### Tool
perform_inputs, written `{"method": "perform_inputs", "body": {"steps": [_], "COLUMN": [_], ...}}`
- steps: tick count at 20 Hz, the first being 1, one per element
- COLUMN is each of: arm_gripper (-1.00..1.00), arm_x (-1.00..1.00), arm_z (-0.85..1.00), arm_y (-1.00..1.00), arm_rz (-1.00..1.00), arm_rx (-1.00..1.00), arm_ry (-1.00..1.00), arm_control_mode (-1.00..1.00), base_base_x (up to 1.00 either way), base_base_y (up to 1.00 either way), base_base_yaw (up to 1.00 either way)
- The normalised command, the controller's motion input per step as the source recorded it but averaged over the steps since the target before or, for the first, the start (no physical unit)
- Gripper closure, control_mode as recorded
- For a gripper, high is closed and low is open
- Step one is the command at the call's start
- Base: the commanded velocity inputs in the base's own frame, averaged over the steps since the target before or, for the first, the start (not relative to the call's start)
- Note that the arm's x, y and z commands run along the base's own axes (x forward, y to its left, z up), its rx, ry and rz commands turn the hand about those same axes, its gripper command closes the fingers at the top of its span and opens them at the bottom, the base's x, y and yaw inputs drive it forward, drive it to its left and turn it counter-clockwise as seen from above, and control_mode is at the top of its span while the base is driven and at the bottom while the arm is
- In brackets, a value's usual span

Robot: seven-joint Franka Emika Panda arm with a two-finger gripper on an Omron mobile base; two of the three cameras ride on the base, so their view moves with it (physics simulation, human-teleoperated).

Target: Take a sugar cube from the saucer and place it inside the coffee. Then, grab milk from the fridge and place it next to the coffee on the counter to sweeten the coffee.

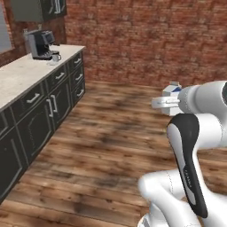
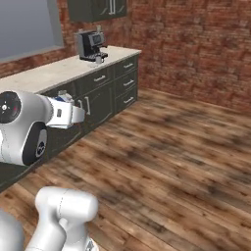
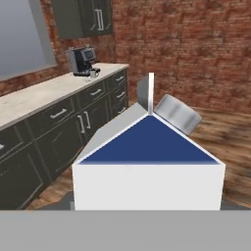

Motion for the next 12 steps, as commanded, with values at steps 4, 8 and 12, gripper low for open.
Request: {"method": "perform_inputs", "body": {"steps": [4,8,12], "arm_gripper": [1.0,1.0,1.0], "arm_x": [0.0,0.0,0.0], "arm_z": [0.0,0.0,0.0], "arm_y": [0.0,0.0,0.0], "arm_rz": [0.0,0.0,0.0], "arm_rx": [0.0,0.0,0.0], "arm_ry": [0.0,0.0,0.0], "arm_control_mode": [1.0,1.0,1.0], "base_base_x": [1.0,1.0,1.0], "base_base_y": [0.0,-0.04,-0.13], "base_base_yaw": [0.27,0.25,0.25]}}
